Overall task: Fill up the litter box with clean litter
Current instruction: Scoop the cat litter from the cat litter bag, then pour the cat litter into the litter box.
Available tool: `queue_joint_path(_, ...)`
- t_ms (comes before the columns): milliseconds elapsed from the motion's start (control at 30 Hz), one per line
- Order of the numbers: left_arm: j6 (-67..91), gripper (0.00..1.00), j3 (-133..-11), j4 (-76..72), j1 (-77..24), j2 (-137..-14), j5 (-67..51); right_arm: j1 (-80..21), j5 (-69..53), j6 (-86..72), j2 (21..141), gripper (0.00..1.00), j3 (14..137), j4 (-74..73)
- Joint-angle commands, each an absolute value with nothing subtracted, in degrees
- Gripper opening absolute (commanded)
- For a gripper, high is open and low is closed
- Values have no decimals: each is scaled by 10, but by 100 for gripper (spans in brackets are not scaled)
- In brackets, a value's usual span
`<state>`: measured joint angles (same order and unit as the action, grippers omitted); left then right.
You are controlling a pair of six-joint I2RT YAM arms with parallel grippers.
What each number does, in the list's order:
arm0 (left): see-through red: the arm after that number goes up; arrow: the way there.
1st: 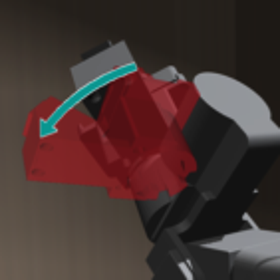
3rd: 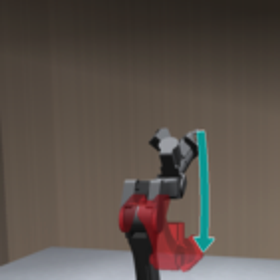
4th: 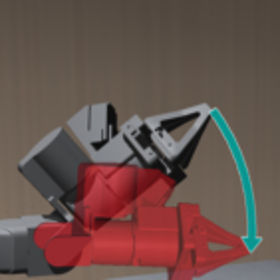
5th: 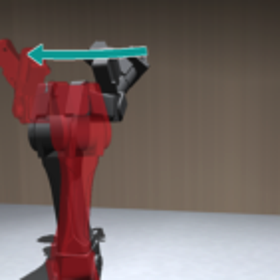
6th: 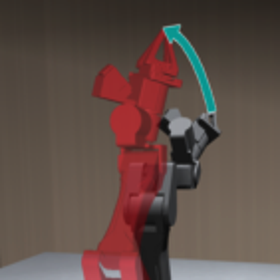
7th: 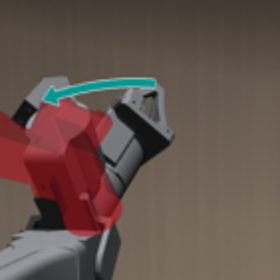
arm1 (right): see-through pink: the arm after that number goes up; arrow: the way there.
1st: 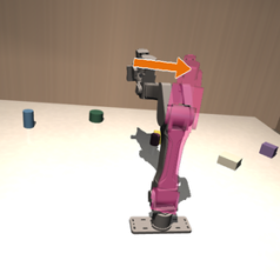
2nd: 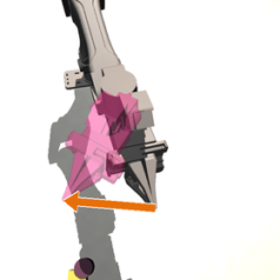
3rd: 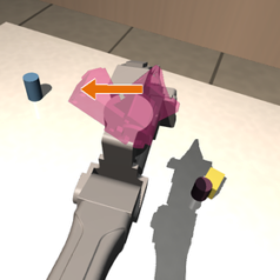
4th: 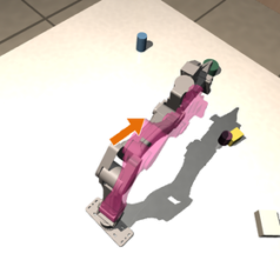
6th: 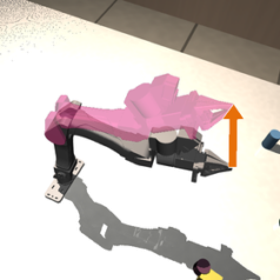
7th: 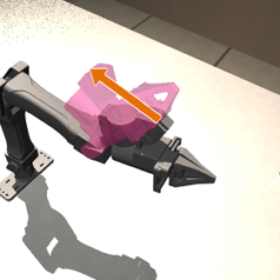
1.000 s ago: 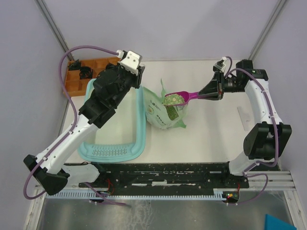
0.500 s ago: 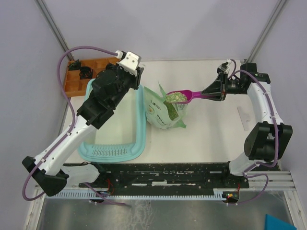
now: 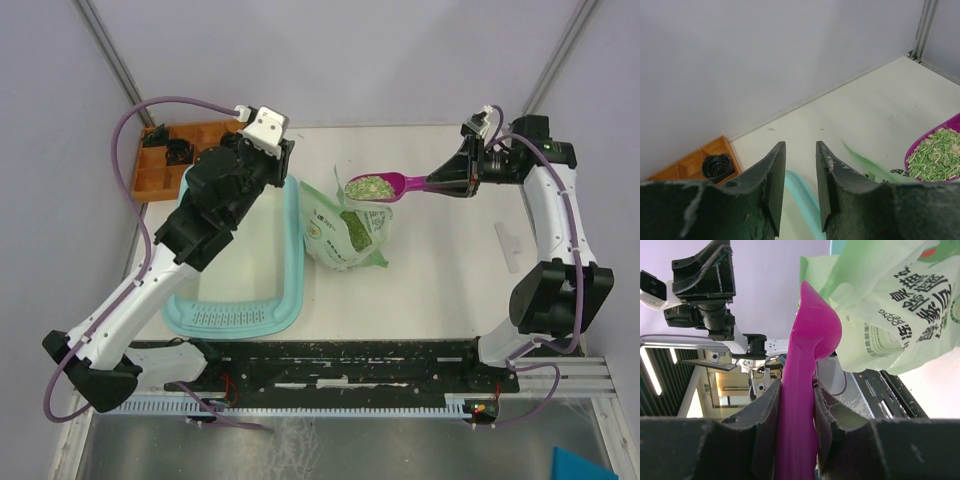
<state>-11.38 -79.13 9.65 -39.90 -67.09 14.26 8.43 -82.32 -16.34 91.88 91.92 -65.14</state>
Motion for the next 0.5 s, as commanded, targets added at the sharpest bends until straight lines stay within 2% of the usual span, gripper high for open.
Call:
queue_joint_path(0, -86, 37, -814, 94, -400, -646, 168, 87, -861, -197, 916, 2, 973, -635)
queue_joint_path(267, -85, 37, -815, 108, -400, -636, 184, 68, -856, -335, 919, 2, 989, -491)
queue_joint_path(467, -87, 37, -821, 117, -400, -633, 196, 37, -847, -591, 904, 2, 934, -186)
